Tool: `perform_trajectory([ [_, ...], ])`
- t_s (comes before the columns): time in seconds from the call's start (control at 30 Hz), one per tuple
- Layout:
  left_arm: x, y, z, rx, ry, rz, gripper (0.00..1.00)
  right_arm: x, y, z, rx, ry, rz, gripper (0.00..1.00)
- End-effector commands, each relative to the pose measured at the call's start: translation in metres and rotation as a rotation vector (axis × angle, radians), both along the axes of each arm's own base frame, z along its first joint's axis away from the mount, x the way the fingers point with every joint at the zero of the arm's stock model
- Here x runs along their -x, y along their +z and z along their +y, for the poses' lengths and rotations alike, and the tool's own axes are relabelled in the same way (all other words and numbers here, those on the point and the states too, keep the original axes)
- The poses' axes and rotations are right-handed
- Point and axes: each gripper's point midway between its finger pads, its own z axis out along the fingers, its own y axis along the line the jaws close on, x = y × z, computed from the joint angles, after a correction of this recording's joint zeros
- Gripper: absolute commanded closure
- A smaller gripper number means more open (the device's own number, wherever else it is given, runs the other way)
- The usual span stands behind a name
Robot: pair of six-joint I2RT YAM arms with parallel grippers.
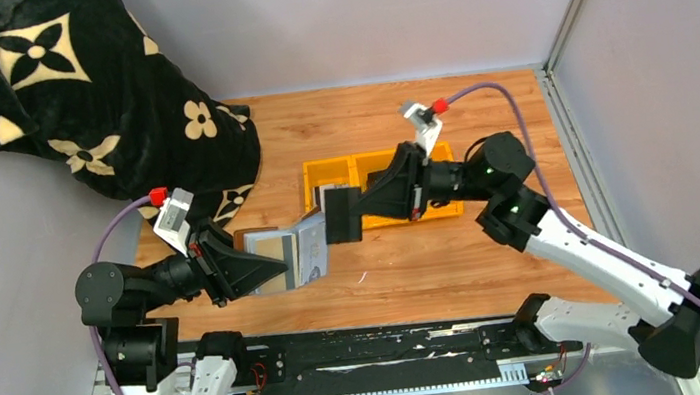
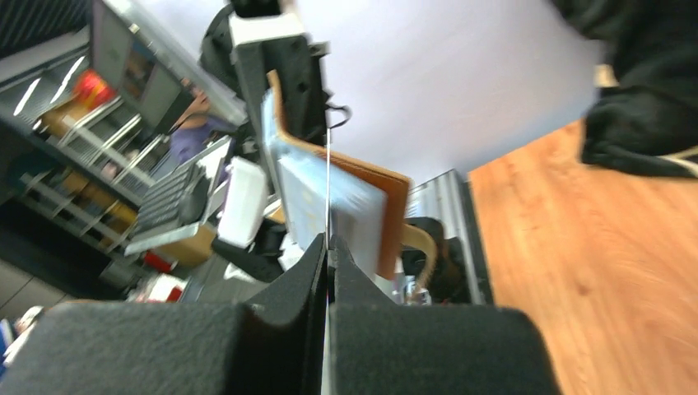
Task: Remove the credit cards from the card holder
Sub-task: Remove the credit card from the card holder, then place the credit card in the storage box.
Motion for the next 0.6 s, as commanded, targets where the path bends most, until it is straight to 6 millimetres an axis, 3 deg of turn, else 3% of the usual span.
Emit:
perform_trajectory([
  [0.0,0.005,0.006,0.001,-0.036,0.001,-0.090,1.00,-0.041,-0.027,-0.030,0.125,-0.162,0.056,1.00],
  [0.3,0.002,0.004,0.003,-0.090,0.026,-0.159,1.00,-0.159,-0.143,-0.112,0.562,-0.697,0.225,1.00],
  [0.4,0.005,0.005,0.003,-0.093,0.024,-0.172,1.00,-0.185,-0.176,-0.119,0.672,-0.759,0.253,1.00],
  [0.57,0.009,0.009,0.004,-0.093,0.025,-0.200,1.00,-0.218,-0.223,-0.107,0.812,-0.726,0.298,1.00],
])
